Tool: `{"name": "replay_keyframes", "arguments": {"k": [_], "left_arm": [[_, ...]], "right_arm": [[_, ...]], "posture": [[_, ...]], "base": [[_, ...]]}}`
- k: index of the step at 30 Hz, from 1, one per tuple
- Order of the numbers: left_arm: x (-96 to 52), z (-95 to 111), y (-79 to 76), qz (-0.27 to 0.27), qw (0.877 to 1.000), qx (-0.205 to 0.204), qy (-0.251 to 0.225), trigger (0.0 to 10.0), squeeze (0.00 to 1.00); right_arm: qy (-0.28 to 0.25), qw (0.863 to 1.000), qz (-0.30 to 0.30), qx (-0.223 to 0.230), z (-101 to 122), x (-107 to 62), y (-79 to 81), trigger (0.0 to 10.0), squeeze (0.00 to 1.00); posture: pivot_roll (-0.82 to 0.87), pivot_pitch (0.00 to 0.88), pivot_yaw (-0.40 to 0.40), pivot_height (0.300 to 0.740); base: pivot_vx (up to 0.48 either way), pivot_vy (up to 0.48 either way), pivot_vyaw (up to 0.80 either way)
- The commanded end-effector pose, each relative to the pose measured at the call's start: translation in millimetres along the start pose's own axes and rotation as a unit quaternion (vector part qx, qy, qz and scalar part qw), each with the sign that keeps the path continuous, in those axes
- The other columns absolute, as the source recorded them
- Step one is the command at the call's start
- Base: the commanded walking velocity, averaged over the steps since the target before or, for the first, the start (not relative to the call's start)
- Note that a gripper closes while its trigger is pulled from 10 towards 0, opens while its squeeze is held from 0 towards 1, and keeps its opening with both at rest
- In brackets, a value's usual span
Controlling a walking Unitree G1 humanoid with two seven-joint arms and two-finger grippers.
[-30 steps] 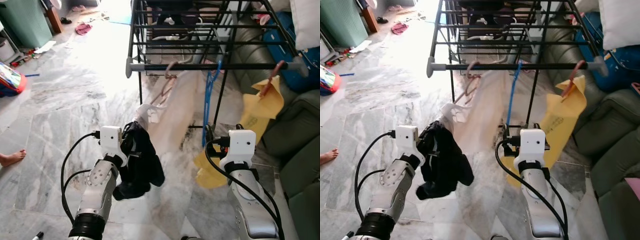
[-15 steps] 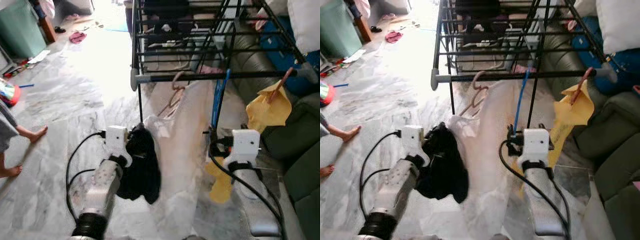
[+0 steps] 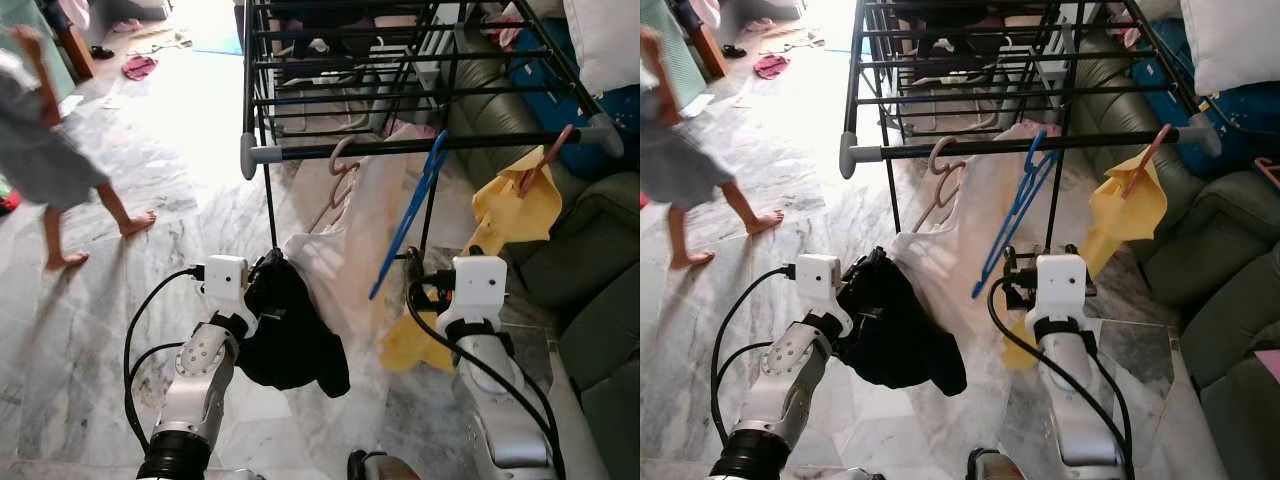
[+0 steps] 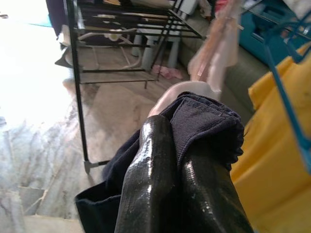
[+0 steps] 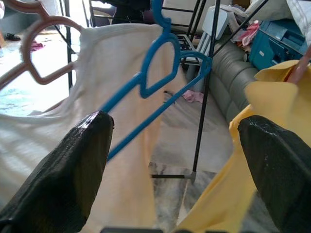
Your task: Hang hanger
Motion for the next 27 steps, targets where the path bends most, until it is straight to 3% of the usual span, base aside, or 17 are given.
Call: {"name": "replay_keyframes", "arguments": {"k": [1, 6, 14, 20, 27], "left_arm": [[-2.2, 2.7, -0.8, -0.007, 1.000, 0.004, -0.003, 10.0, 0.00], [-4.9, 3.2, 0.9, -0.010, 1.000, 0.010, 0.000, 10.0, 0.00], [-5.1, 6.0, 1.8, -0.011, 1.000, 0.014, 0.001, 10.0, 0.00], [-6.7, 7.4, 1.6, -0.012, 1.000, 0.017, 0.001, 10.0, 0.00], [-7.4, 6.9, -0.1, -0.014, 1.000, 0.017, 0.003, 10.0, 0.00]], "right_arm": [[0.011, 1.000, -0.005, 0.004, -1.8, 4.6, -4.3, 10.0, 0.00], [0.013, 1.000, 0.001, 0.005, 3.3, 19.3, -4.8, 10.0, 0.00], [0.008, 0.999, 0.023, 0.020, 20.4, 46.8, 8.6, 10.0, 0.00], [0.004, 0.998, 0.060, 0.035, 34.4, 58.3, 34.2, 10.0, 0.00], [0.064, 0.996, 0.045, 0.045, 18.9, 64.8, 41.4, 10.0, 0.00]], "posture": [[-0.17, 0.210, 0.011, 0.740], [-0.17, 0.224, 0.014, 0.740], [-0.16, 0.231, 0.019, 0.740], [-0.14, 0.241, 0.023, 0.740], [-0.14, 0.241, 0.019, 0.740]], "base": [[0.000, 0.000, 0.00], [0.000, 0.000, 0.00], [0.000, 0.000, 0.00], [0.000, 0.000, 0.00], [0.000, 0.000, 0.00]]}}
Point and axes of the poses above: a point about 5 cm out from each wrist's last joint towards the gripper, its own x axis pointing out of the wrist towards the gripper, its own z axis along the axis of the wrist's last joint, y = z × x, the point moved 2 cm from there along x, pointing out of the wrist towards the gripper, and after that the axes turned 7 degrees about -x, right-handed, at the moved point
